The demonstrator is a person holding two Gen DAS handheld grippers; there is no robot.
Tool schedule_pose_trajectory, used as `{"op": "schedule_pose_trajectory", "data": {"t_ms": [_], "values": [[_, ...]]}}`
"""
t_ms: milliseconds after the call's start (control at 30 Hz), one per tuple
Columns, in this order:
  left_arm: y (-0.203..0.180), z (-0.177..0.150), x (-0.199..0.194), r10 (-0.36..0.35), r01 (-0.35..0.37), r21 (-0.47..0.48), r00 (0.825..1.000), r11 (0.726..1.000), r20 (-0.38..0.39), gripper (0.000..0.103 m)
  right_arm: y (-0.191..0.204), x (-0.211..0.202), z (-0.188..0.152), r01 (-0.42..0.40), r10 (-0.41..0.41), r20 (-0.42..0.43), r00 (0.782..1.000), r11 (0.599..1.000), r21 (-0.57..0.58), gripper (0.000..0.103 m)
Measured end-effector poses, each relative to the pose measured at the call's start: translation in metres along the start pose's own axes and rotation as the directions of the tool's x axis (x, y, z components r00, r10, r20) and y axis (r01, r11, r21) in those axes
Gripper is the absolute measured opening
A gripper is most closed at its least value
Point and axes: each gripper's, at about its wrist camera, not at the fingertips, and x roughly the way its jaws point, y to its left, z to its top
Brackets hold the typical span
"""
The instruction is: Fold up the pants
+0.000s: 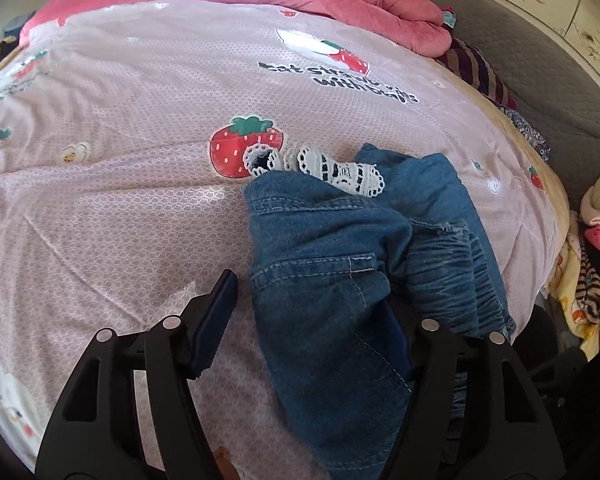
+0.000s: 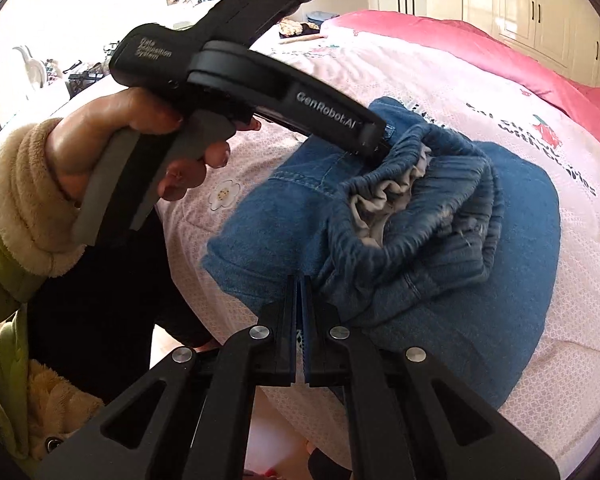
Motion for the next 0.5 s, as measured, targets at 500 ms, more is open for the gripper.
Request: {"op": "schedule_pose_trajectory", "data": {"t_ms": [500], "values": [[-0.018,-0.002,-0.018,0.034,-0.035,0.026,0.998,0.999,0.049,0.060,0.025,0.028,-0.001,0.020,-0.020,-0.012,1.000,1.000,-0.002,0.003]]}}
